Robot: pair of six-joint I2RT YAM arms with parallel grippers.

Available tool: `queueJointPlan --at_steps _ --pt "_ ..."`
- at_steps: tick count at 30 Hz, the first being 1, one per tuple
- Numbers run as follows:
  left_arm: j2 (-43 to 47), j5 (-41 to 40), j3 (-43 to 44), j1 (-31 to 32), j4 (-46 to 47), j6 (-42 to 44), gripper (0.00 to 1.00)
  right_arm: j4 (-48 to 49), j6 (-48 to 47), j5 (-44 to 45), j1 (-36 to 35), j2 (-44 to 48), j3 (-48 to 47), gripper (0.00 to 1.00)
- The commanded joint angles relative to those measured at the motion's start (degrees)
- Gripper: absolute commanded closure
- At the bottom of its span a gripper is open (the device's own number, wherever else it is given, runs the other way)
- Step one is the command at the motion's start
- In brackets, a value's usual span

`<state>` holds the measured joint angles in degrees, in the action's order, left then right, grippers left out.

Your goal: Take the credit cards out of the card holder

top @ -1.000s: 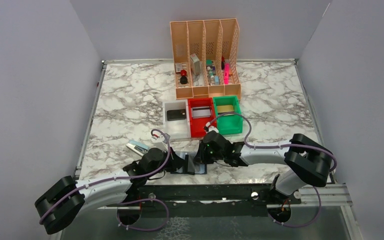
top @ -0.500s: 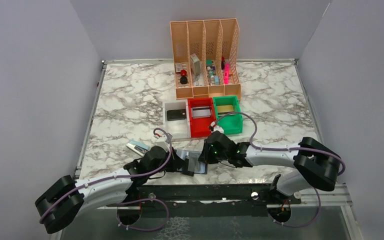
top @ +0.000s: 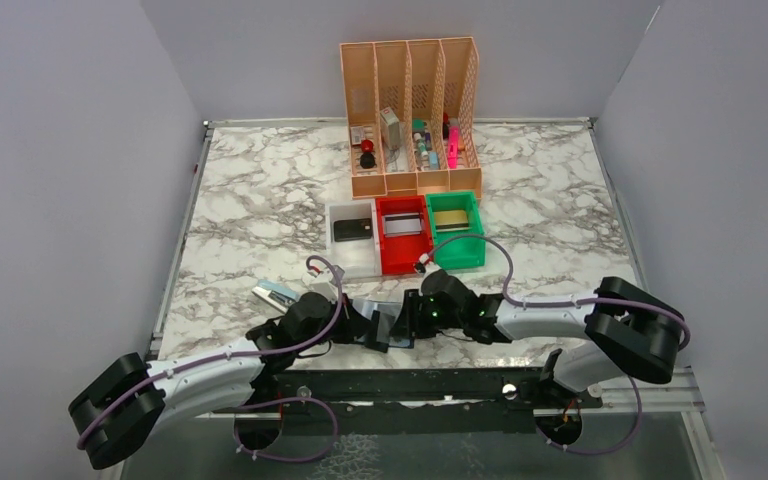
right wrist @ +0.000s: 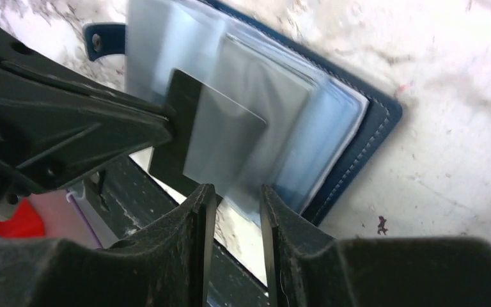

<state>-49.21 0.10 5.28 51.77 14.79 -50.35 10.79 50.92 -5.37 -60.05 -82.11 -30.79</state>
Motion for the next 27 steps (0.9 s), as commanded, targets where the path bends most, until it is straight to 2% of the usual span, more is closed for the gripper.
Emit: queueJointPlan --at_steps 1,4,11,24,27 --pt "0.95 1.46 -0.02 0.18 -1.59 0.50 1.00 5.22 3.25 -3.18 -0.67 -2.44 2.60 0.62" --pt "0.85 2.81 -0.12 0.18 -1.19 0.92 1.00 5.40 3.69 -3.36 -0.68 -4.90 1.74 0.63" --pt "-0.38 8.34 0.24 0.19 1.14 2.64 0.90 5.79 6.64 -0.30 -0.63 -6.29 2.58 0.66" --pt "-3.94 13.71 1.13 0.18 4.14 4.68 0.88 5.39 6.77 0.36 -0.64 -7.27 2.48 0.73" --pt "-4.13 15.30 1.35 0.18 4.54 5.55 0.91 5.30 6.78 0.43 -0.68 -7.18 2.49 0.74"
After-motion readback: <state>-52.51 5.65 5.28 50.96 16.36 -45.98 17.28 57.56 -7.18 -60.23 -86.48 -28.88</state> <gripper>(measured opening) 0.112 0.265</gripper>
